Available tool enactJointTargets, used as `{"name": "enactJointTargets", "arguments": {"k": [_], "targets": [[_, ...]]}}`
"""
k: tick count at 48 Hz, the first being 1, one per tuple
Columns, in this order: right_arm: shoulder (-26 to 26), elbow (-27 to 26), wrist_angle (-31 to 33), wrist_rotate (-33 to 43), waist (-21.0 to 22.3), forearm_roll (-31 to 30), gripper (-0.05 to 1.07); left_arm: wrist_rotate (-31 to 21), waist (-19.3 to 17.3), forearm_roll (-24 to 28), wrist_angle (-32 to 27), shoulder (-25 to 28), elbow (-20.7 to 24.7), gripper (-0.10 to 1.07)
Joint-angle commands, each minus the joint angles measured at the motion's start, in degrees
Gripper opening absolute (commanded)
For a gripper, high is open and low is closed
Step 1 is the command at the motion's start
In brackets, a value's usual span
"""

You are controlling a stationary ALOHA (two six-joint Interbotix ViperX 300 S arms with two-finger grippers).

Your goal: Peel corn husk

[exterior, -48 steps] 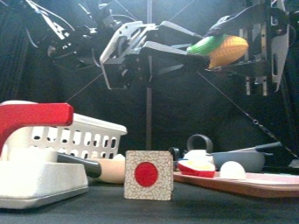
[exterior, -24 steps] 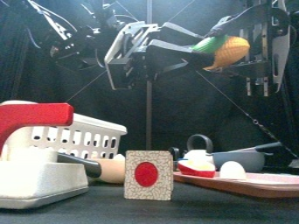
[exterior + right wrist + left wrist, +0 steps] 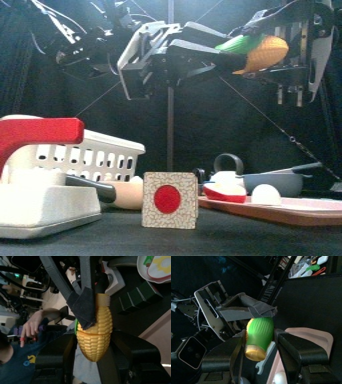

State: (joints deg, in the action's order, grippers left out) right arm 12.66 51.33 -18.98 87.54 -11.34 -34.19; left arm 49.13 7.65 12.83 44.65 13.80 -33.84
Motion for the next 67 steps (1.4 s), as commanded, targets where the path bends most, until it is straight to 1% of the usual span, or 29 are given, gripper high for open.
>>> {"name": "enactJointTargets", "arguments": {"k": [1,8,14,20,26,31,34,40,44,47,49,55,62,64,67], "targets": [[1.1,-1.9,1.1,-0.1,0.2,-0.1,0.93,-0.1,-0.4,-0.6,0.3,-1.2,0.5,0.76],[1.9,-1.9,2.5,0.0,0.5,0.9,1.01,-0.2,-0.3,-0.6,0.3,-1.2,0.3,0.76],[3.9,-1.3,3.5,-0.1,0.7,2.2,1.01,-0.6,-0.2,-1.8,0.3,-1.5,-0.4,0.76],[6.5,0.1,6.2,-0.2,0.9,3.1,1.01,-0.8,0.4,-5.3,0.3,-2.5,-1.3,0.76],[9.5,1.4,10.3,-0.9,1.6,2.5,1.01,-0.8,0.9,-11.4,-0.2,-4.5,-2.5,0.76],[11.5,2.0,14.2,-0.7,2.0,0.3,1.01,-1.6,1.4,-15.8,-2.6,-6.2,-2.8,0.76],[12.4,2.3,16.4,-0.7,2.2,-1.0,1.01,-2.5,1.5,-17.4,-4.8,-6.8,-2.7,0.76],[14.0,2.3,19.9,-0.9,2.1,-2.7,1.01,-5.8,1.4,-21.2,-11.7,-7.8,-1.9,0.76],[14.8,1.9,21.5,-1.1,2.2,-5.4,1.01,-8.2,1.3,-24.0,-18.2,-8.6,-0.7,0.76],[15.0,1.8,22.8,-0.9,2.2,-9.4,1.01,-10.1,1.3,-25.4,-23.5,-8.8,0.5,0.76],[15.0,1.9,23.3,-0.9,2.1,-12.0,1.01,-10.8,1.3,-25.9,-26.1,-8.8,1.2,0.76],[15.0,2.1,24.0,-0.8,2.1,-19.4,1.01,-13.3,1.3,-27.9,-31.6,-8.9,3.3,0.76],[14.9,1.8,24.9,-0.9,2.1,-26.9,1.01,-16.0,1.1,-31.6,-34.2,-9.1,4.2,0.76],[14.6,1.8,25.1,-0.8,2.1,-29.4,1.01,-16.9,0.9,-33.5,-34.4,-9.1,4.3,0.76],[14.1,1.8,25.6,-0.2,2.1,-31.6,1.01,-17.9,0.1,-35.9,-34.5,-9.1,4.1,0.75]]}}
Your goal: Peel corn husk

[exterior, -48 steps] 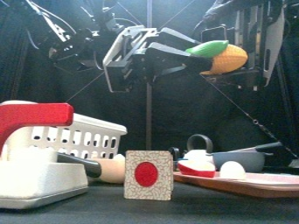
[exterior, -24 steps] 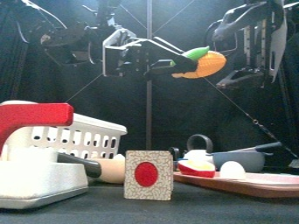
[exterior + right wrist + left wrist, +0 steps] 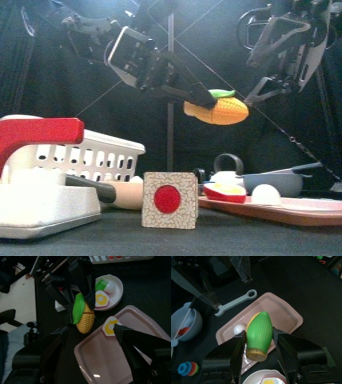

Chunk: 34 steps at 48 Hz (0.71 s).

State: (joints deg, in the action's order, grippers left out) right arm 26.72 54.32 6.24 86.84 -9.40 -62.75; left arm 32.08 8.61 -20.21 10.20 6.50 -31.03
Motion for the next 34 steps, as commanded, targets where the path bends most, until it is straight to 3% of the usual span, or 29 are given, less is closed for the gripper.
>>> {"name": "enactJointTargets", "arguments": {"k": [1,11,17,34], "targets": [[-0.5,-1.1,0.4,0.6,0.0,-3.5,1.01,-1.3,-1.4,-4.1,-0.1,-1.8,1.2,0.75],[-5.5,-4.0,1.2,0.1,0.1,-3.5,1.01,-1.8,-3.2,-8.6,-0.9,-1.3,1.1,0.67],[-8.1,-6.1,2.6,-0.3,-0.2,-4.4,1.01,-1.8,-3.1,-8.3,-1.7,-1.1,1.1,0.61],[-11.7,-9.3,5.1,-0.1,-0.4,-6.2,1.01,-1.9,-3.2,-7.9,-1.5,-1.0,1.2,0.61]]}}
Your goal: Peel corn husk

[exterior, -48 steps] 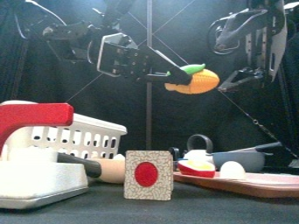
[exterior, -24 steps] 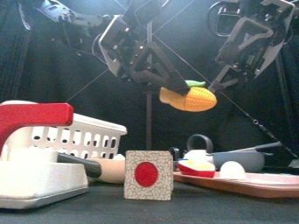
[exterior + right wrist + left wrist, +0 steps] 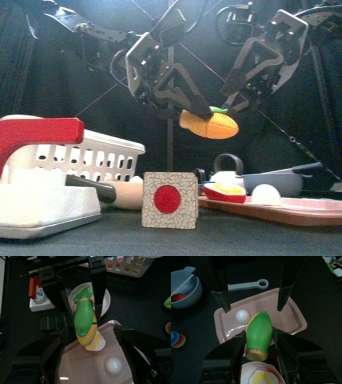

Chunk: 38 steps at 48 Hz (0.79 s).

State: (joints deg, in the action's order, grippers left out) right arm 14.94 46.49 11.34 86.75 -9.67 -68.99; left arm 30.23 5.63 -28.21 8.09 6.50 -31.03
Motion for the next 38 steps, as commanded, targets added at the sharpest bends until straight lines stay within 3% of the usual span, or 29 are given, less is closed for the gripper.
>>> {"name": "enactJointTargets", "arguments": {"k": [1,28,38], "targets": [[-0.2,-1.5,0.0,0.1,-0.2,0.0,1.01,-0.1,-0.2,0.1,0.6,-1.0,1.2,0.61],[-3.1,-2.7,-0.5,0.1,0.3,1.8,1.0,0.1,-0.1,0.2,1.8,-0.5,1.4,0.61],[-3.6,-2.9,-0.5,0.0,0.6,2.5,0.92,0.1,-0.1,0.8,1.7,-0.3,1.4,0.61]]}}
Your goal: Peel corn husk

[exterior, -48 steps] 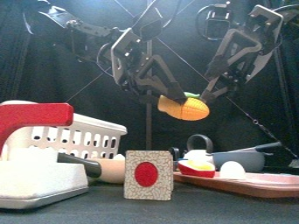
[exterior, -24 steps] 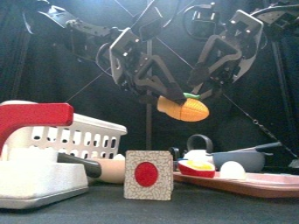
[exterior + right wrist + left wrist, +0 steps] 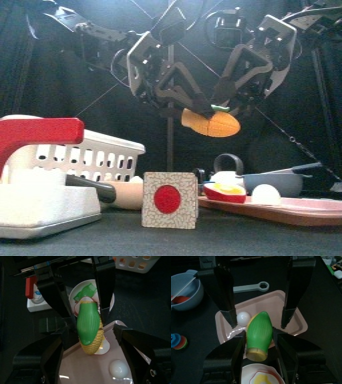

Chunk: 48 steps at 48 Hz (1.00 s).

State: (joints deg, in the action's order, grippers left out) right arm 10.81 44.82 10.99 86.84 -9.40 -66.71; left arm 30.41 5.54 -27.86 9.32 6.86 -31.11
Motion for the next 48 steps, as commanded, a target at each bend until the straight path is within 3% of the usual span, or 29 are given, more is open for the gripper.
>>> {"name": "enactJointTargets", "arguments": {"k": [1,30,48], "targets": [[0.5,-1.2,-0.2,-0.1,0.4,0.3,0.91,-0.1,0.0,0.4,0.4,-0.6,1.5,0.61],[0.5,-1.8,-0.5,-0.1,0.4,0.3,0.43,-0.1,-0.1,0.5,0.6,-0.1,1.5,0.61],[3.0,0.0,-0.4,0.2,1.2,0.3,0.36,-0.2,-0.2,0.4,0.0,-0.8,0.4,0.61]]}}
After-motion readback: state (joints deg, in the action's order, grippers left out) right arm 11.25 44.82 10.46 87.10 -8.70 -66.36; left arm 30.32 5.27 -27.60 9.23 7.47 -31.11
